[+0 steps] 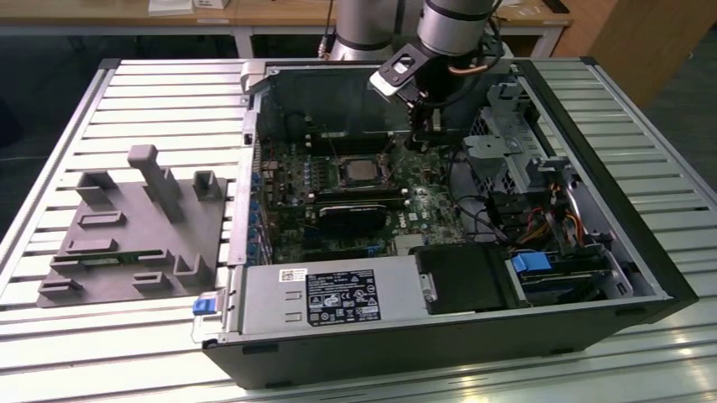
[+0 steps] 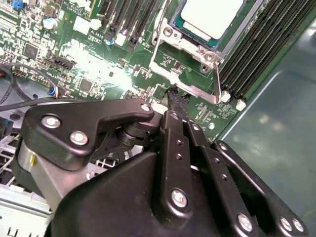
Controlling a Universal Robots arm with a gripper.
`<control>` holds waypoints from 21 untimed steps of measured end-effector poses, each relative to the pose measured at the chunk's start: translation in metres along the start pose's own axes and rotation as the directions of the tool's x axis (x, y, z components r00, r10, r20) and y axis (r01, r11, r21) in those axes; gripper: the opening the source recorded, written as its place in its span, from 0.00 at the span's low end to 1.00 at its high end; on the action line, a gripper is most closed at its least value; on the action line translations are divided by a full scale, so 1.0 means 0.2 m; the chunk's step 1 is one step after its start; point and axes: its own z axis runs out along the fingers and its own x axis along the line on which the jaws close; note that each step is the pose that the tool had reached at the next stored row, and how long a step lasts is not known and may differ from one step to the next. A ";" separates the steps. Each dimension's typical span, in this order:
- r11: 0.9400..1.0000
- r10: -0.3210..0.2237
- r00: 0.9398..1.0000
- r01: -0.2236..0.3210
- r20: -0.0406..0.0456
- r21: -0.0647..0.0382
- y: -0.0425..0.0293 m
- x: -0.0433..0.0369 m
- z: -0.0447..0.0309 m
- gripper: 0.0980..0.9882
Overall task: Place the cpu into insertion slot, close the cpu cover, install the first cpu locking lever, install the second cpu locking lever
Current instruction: 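Close the cpu cover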
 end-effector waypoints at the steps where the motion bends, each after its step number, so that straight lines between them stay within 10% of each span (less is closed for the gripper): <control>1: 1.000 0.000 1.000 0.000 0.000 -0.002 -0.011 0.000 0.001 0.00; 21: 1.000 0.000 1.000 0.000 -0.001 -0.021 -0.188 -0.007 0.011 0.00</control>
